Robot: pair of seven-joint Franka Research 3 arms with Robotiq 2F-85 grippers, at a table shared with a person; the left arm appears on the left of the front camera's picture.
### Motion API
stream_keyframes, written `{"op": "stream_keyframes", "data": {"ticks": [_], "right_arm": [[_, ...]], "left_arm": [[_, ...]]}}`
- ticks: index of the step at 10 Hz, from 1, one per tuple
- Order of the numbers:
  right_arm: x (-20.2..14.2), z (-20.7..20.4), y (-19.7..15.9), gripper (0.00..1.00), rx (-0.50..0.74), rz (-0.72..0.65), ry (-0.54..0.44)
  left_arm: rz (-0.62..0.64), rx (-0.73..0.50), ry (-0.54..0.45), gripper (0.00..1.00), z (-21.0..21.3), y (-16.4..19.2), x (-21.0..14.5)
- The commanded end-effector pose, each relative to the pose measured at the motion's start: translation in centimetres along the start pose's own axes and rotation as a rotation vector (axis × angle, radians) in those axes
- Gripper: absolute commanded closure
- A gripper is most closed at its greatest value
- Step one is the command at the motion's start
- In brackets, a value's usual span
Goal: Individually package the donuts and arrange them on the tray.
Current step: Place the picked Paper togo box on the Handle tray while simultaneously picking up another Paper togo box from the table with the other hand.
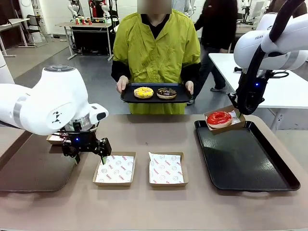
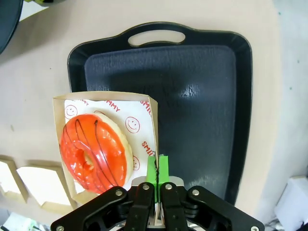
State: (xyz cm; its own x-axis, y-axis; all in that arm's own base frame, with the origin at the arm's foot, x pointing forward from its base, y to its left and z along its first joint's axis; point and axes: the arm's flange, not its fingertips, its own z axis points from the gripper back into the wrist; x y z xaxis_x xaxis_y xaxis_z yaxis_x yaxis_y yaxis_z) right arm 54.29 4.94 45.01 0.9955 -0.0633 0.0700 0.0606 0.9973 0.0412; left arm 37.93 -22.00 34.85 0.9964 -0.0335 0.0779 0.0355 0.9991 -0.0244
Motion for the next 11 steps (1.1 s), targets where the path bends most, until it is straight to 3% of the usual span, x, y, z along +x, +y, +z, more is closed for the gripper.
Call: {"op": "stream_keyframes", "data": {"ticks": [1,8,11], "right_arm": [[-0.1,0.2,-0.1,0.99,0.000,0.004,0.000],[-0.1,0.2,-0.1,0.99,0.000,0.004,0.000],[0.9,-1.9,-0.4,0.99,0.024,0.001,0.018]], "left_arm": [[-0.004,0.003,-0.013,0.00,0.8,0.3,0.0],[-0.004,0.003,-0.013,0.00,0.8,0.3,0.0],[0.069,0.037,-0.016,0.00,-0.1,-1.4,-0.1]]}}
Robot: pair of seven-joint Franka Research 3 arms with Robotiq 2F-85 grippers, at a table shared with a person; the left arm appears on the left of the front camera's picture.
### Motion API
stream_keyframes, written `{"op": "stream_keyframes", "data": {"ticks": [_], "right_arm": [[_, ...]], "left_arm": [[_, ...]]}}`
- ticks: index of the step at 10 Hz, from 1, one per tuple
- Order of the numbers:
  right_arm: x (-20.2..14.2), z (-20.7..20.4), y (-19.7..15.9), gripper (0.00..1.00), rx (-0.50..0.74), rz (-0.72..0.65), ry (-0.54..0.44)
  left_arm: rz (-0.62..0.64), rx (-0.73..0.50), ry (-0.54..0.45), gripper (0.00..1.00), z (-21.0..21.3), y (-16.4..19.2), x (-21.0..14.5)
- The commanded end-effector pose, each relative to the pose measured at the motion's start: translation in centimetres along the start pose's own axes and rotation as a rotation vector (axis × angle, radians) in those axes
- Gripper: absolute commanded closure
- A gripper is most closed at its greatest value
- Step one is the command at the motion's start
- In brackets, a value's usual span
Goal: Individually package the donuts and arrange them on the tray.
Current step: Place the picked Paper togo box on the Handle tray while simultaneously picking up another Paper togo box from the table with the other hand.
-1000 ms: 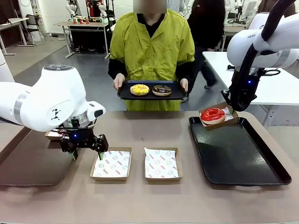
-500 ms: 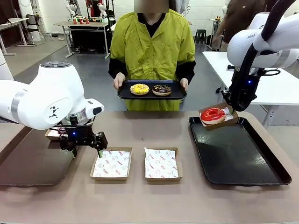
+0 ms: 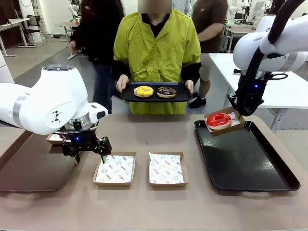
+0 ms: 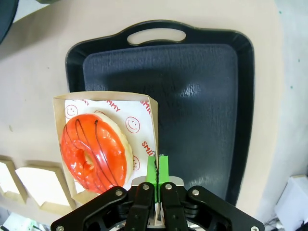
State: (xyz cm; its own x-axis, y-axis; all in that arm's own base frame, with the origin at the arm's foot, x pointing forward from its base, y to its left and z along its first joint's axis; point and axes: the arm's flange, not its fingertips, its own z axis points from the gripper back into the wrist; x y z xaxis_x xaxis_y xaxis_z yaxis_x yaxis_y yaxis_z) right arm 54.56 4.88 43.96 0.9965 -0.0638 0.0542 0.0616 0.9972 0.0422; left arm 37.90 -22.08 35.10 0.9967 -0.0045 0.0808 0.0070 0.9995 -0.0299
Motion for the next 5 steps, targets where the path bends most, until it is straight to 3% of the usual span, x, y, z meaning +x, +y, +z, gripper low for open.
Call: {"op": "stream_keyframes", "data": {"ticks": [1,5], "right_arm": [[1.0,-1.7,-0.6,0.99,0.029,0.000,0.012],[2.1,-4.5,-0.8,0.99,0.063,0.007,0.011]], "left_arm": [[0.046,0.052,-0.007,0.00,-0.8,-1.9,0.0],[0.079,0.069,0.009,0.00,-3.0,-2.3,1.1]]}}
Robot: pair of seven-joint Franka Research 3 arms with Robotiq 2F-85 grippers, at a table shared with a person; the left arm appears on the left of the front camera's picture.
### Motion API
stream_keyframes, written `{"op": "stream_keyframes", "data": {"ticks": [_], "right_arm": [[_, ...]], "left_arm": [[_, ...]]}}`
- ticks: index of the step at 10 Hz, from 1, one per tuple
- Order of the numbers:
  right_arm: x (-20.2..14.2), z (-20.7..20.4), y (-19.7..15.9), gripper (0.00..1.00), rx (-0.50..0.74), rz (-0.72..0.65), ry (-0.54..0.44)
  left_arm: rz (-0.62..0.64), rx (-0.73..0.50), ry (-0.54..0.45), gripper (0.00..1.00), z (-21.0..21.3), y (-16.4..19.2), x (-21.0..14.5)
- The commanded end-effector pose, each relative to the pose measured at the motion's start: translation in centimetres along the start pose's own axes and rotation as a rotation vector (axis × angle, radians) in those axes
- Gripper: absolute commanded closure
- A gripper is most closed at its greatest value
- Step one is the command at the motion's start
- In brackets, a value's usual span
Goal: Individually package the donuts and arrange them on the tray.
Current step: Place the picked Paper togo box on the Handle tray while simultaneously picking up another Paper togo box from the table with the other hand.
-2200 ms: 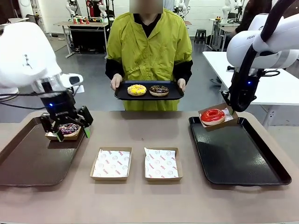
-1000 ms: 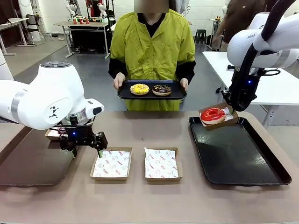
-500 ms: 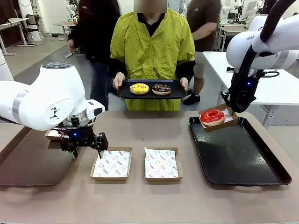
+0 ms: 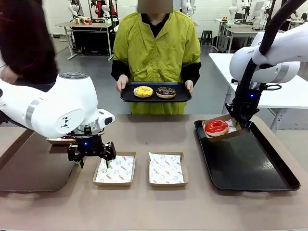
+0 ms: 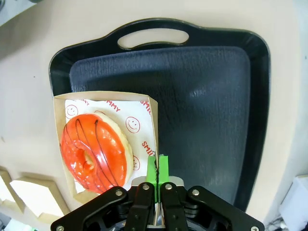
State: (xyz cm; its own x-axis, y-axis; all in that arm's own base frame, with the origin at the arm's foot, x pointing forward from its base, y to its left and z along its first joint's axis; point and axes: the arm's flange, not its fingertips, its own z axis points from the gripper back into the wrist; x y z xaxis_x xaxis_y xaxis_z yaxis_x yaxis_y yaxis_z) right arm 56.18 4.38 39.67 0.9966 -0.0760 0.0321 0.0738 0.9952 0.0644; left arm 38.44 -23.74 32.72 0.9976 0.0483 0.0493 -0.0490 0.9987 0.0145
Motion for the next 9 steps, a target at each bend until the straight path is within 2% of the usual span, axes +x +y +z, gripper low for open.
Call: {"op": "stream_keyframes", "data": {"ticks": [1,9], "right_arm": [[0.8,-0.6,-0.1,0.99,0.045,0.021,-0.010],[2.6,-3.0,1.1,0.99,0.016,0.041,-0.009]], "left_arm": [[0.034,0.016,-0.024,0.00,-1.1,-0.6,0.9],[0.024,0.006,0.002,0.00,-2.3,-0.1,1.2]]}}
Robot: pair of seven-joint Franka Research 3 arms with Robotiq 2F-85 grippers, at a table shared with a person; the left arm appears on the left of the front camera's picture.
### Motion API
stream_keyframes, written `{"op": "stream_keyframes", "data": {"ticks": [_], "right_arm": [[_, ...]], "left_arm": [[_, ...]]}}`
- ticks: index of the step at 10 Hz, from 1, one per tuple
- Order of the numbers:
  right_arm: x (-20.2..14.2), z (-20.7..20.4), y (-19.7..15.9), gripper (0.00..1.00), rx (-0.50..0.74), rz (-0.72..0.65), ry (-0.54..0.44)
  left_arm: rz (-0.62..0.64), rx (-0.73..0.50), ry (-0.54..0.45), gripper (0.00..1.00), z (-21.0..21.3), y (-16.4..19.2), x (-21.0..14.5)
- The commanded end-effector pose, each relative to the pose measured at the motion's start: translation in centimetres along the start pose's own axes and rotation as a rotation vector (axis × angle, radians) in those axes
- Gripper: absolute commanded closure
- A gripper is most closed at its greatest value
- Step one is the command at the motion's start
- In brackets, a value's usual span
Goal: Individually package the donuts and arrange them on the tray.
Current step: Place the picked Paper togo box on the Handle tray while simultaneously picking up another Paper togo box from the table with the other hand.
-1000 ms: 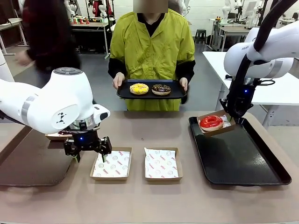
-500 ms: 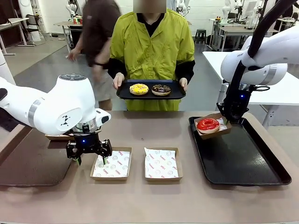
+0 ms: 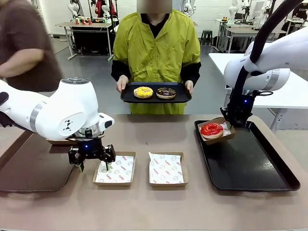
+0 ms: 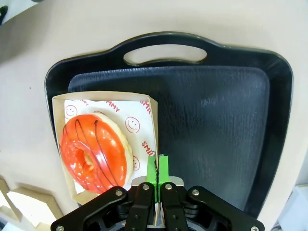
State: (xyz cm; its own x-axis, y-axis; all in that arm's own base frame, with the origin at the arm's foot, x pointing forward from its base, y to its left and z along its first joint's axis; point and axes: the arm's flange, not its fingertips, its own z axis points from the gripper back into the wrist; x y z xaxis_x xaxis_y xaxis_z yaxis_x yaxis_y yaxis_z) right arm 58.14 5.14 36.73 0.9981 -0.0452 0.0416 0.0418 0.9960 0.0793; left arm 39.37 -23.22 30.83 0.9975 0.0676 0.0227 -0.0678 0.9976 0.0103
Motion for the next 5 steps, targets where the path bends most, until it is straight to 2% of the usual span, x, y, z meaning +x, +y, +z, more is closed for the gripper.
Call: {"op": "stream_keyframes", "data": {"ticks": [1,5], "right_arm": [[1.04,-0.11,0.54,0.99,-0.005,0.009,0.002],[1.35,-0.05,0.59,0.99,-0.012,-0.001,0.004]], "left_arm": [[0.005,0.009,-0.020,0.00,-0.47,-0.51,0.41],[0.013,-0.047,-0.022,0.00,0.02,-0.28,0.58]]}}
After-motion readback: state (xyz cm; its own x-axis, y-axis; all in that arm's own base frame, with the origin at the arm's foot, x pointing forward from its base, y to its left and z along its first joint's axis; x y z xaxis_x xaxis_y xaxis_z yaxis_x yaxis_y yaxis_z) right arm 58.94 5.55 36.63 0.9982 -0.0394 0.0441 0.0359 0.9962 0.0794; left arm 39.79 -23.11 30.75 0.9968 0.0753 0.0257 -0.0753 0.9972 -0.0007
